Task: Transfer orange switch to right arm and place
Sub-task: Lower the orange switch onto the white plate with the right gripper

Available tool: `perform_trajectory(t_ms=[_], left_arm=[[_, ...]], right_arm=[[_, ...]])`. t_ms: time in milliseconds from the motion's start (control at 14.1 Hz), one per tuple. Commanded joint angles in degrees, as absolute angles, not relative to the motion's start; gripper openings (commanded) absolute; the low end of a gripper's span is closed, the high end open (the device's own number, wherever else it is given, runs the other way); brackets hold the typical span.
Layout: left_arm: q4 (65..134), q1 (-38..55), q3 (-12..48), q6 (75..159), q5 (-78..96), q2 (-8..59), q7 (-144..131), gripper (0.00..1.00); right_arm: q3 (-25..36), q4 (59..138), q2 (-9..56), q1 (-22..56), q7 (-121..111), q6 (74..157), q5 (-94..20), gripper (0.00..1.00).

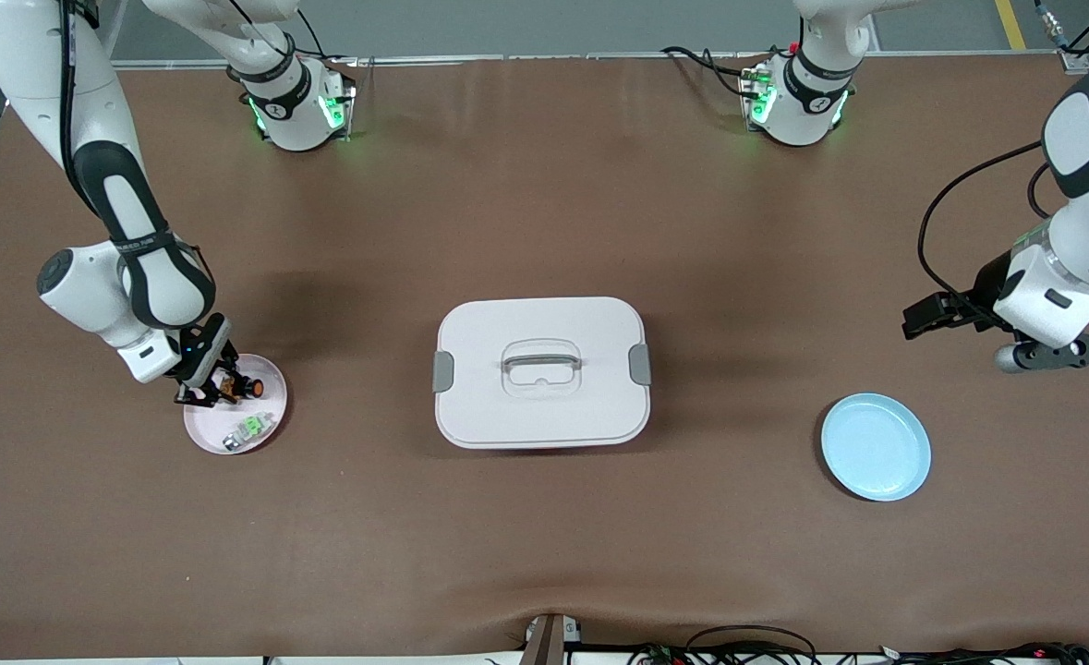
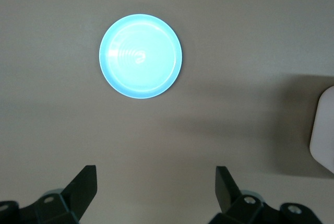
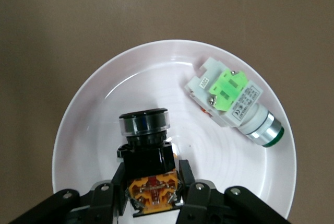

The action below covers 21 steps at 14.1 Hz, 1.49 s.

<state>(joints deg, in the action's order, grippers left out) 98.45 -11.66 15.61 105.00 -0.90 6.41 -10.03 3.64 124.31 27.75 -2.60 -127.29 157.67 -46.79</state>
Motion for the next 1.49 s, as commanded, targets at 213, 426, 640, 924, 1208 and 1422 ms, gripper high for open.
perform_trajectory(t_ms=[213,426,640,924,1208,1422], left_arm=[[102.2,-12.5,15.6,105.7,-1.3,1.1,-5.6,1.00],[101.6,-12.3,15.4,105.6,-1.3,0.7,-5.3,1.00],[100.0,-11.7,15.2,105.6,-1.3,1.3,-5.3,1.00],[99.1,-3.6,7.3,105.6,-1.5,1.7,-5.3,1.00],[98.2,3.4,-0.6,105.6,-1.3,1.7,-5.3,1.00],[98.3,2.9,-0.6,105.6,-1.3,1.8,-5.3,1.00]], right_arm=[[9.6,123.8,30.7,3.8,-124.7,156.7,-47.2,0.00],[26.1,122.9,30.8,19.9,-119.7,148.3,-46.1,0.00],[36.3,121.6,31.6,29.4,-116.3,143.7,-43.7,0.00],[36.3,120.7,32.3,28.7,-116.4,143.7,-43.7,0.00],[36.3,120.0,33.6,28.6,-116.4,143.7,-43.7,0.00],[36.2,119.9,33.8,28.6,-116.3,143.6,-43.8,0.00]])
